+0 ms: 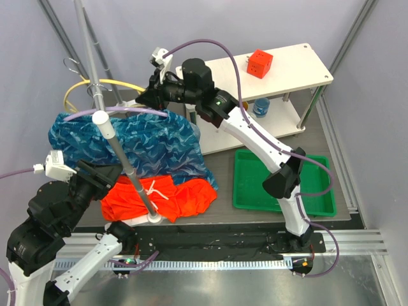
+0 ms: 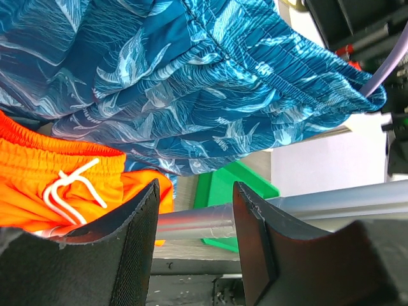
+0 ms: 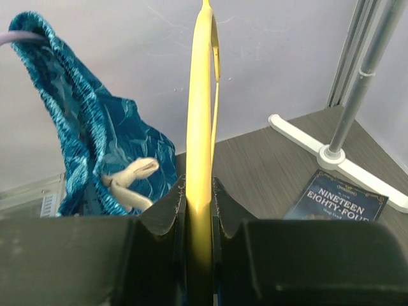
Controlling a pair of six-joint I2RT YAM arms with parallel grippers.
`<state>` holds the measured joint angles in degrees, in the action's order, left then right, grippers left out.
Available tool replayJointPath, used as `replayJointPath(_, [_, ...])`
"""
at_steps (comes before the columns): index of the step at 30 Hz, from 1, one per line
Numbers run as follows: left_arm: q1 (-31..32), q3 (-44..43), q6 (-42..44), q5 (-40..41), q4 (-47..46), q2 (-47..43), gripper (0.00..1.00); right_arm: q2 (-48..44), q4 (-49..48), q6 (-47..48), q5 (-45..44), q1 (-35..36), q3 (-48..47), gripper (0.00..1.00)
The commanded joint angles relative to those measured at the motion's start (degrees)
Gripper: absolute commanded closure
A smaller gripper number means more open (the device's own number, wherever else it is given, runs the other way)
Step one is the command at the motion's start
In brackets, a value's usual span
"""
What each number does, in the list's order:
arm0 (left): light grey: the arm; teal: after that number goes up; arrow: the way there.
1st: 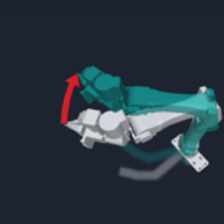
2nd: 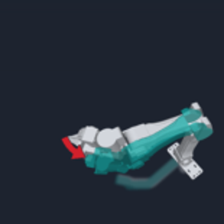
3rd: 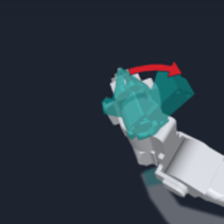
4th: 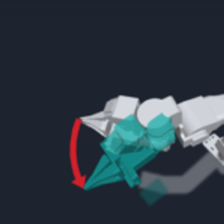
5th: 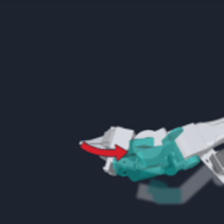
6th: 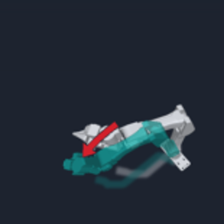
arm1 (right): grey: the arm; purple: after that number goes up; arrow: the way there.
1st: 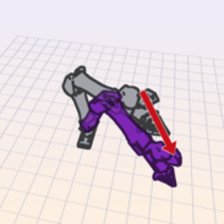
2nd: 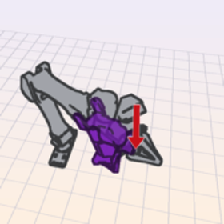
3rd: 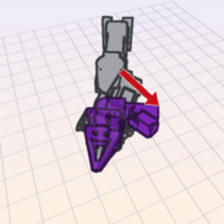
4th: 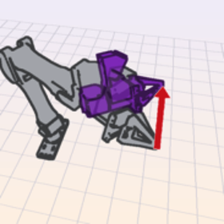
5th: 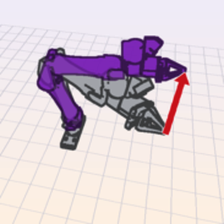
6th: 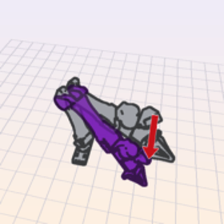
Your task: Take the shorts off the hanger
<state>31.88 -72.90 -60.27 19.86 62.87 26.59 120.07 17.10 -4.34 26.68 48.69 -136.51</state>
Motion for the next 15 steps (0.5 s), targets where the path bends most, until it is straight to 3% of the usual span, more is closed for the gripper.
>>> replayJointPath(1, [0.2,-1.19,3.49,0.08,-0.03,0.75,0.51,0.77,-14.2,-4.09,-0.22,0.01,-6.74,0.99])
replayJointPath(8, [0.2,-1.89,4.46,-0.69,0.14,0.92,0.5,2.18,-23.86,-8.93,-3.81,0.0,-7.37,0.99])
replayJointPath(15, [0.2,-1.1,5.95,0.09,-1.35,1.09,0.5,2.45,-22.99,-9.46,-8.39,-0.17,-7.46,0.99])
